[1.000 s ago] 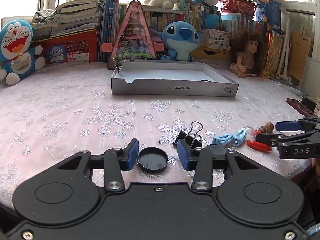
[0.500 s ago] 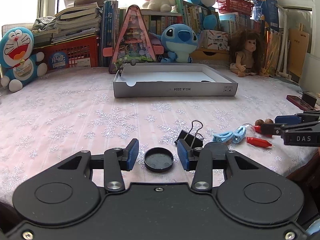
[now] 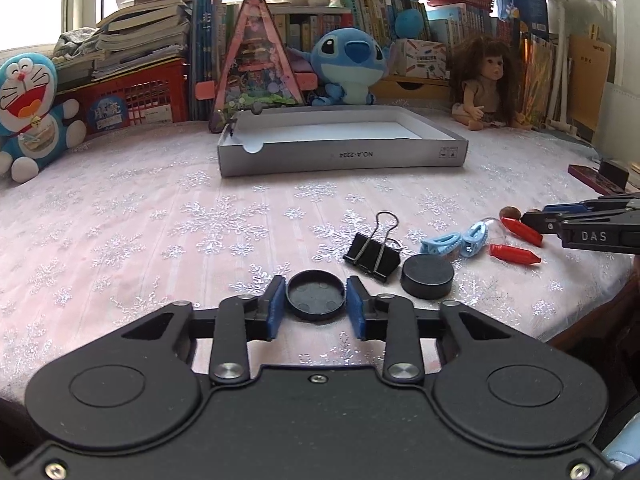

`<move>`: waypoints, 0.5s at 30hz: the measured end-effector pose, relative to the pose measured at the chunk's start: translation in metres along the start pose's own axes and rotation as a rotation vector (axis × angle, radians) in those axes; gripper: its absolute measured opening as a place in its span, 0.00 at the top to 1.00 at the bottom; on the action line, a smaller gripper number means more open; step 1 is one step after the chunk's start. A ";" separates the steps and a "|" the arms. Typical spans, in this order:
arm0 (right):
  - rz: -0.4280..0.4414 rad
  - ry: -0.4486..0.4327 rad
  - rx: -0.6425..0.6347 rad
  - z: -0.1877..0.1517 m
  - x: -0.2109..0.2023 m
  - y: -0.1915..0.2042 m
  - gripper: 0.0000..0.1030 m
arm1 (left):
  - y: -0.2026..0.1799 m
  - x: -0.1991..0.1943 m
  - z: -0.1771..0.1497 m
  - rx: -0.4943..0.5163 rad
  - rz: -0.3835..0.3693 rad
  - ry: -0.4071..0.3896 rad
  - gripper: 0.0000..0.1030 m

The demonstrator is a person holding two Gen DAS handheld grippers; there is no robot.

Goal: Organize rigid objects
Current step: 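Grasp a black lid with the left tool while the right tool grasps a brown acorn, then carry the black lid and the acorn with both tools over the tray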

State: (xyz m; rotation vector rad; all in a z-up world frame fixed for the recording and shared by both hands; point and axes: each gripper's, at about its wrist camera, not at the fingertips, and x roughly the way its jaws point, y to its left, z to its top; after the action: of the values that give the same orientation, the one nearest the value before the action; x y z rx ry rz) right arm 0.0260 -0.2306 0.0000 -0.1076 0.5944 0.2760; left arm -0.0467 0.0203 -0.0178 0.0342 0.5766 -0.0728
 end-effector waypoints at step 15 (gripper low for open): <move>-0.016 -0.014 0.031 0.022 0.002 -0.007 0.76 | -0.006 0.012 0.042 0.007 0.000 -0.037 0.71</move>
State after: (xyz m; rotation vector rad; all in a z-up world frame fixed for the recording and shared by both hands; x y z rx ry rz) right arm 0.0415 -0.2331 0.0169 -0.0803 0.5833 0.2520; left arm -0.0141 0.0116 0.0112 0.0398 0.5394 -0.0757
